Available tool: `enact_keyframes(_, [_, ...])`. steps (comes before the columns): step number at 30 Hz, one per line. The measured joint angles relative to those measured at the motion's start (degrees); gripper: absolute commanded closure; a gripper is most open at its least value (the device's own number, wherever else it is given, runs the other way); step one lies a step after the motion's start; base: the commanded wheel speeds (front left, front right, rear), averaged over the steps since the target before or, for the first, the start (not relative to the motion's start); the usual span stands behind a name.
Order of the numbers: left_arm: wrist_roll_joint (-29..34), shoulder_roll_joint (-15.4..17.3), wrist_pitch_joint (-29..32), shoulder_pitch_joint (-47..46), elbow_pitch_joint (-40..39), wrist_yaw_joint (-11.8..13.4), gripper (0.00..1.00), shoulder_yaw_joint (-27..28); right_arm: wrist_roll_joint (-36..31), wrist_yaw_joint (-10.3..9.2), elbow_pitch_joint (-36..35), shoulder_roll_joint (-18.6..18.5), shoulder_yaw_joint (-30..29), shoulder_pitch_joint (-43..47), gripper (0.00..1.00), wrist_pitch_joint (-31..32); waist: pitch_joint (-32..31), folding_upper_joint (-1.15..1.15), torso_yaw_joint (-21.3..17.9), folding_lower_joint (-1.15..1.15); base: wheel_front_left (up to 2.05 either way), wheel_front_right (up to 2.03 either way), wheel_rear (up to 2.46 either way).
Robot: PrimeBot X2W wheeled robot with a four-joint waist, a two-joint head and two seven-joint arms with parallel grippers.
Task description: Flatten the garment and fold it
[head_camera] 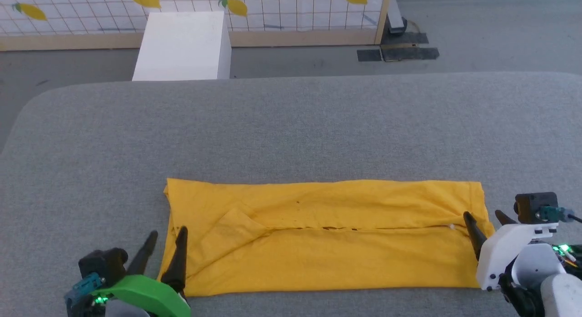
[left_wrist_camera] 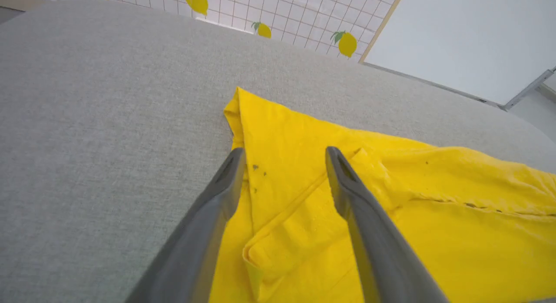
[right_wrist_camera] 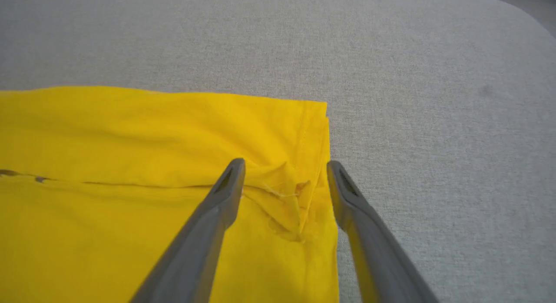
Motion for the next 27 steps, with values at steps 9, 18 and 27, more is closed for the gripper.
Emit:
enact_keyframes(9, [8.58, -2.89, -7.39, -7.21, 2.37, 2.72, 0.0, 2.85, -1.62, 0.0, -4.55, 5.15, -5.03, 2.11, 0.0, -10.66, -1.76, 0.0, 0.99, 0.0, 0.0, 0.0, 0.0])
enact_keyframes(18, [17.29, -8.62, -7.78, -13.86, 5.05, 0.35, 0.0, 10.05, -4.92, 0.0, 0.87, 6.94, -7.99, -0.45, 0.0, -10.6, -1.63, 0.0, 0.78, 0.0, 0.0, 0.0, 0.0])
enact_keyframes(27, [23.64, -11.45, -7.78, -15.62, 9.84, -2.07, 0.0, 12.3, -5.0, 0.0, 13.24, 7.05, -10.93, -5.79, 0.0, -0.29, -1.12, 0.0, -0.33, 0.0, 0.0, 0.0, 0.0])
